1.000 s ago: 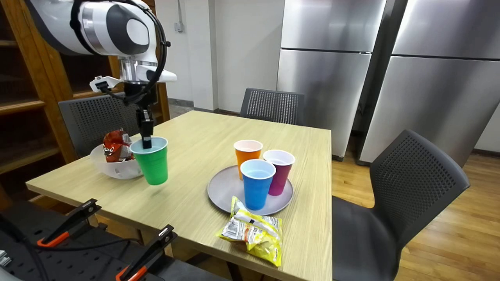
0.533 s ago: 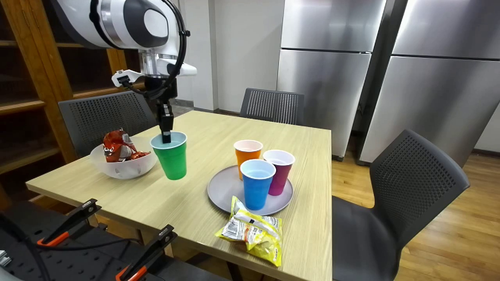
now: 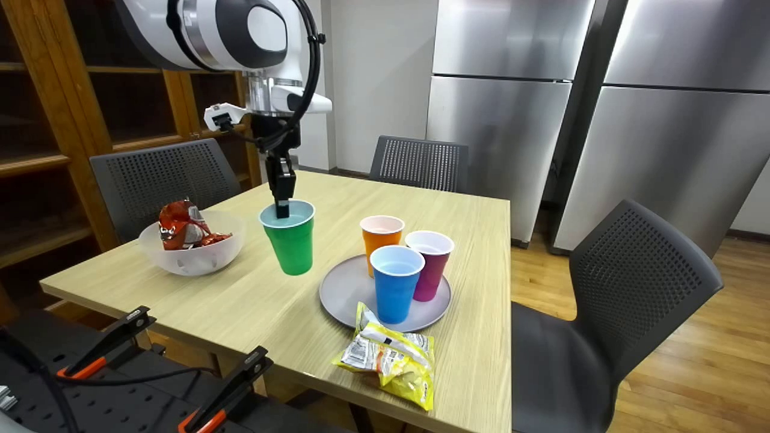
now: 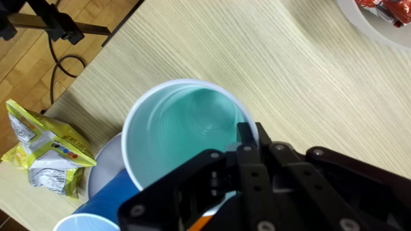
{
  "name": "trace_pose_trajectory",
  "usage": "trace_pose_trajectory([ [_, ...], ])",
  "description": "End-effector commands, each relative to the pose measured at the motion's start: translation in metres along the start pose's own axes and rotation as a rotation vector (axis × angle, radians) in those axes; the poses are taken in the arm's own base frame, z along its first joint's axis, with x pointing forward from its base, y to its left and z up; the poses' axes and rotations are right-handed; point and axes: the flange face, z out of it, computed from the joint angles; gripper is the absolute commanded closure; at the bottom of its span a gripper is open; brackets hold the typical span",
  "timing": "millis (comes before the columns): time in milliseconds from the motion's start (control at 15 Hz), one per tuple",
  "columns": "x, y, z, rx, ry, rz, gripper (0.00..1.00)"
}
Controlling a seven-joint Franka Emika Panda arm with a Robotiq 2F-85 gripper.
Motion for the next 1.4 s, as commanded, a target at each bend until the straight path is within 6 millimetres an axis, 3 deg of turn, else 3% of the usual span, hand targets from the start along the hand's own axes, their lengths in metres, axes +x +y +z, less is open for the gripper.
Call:
trace_pose_trajectory([
  [0,0.016,0.011,-0.009,0.011,0.003,-0.016,0.99],
  [600,0.058,0.03,-0.004,0.013,-0.004,-0.027,0.99],
  [1333,0.105,0.041,0.031,-0.036,-0.054,-0.059,0.99],
])
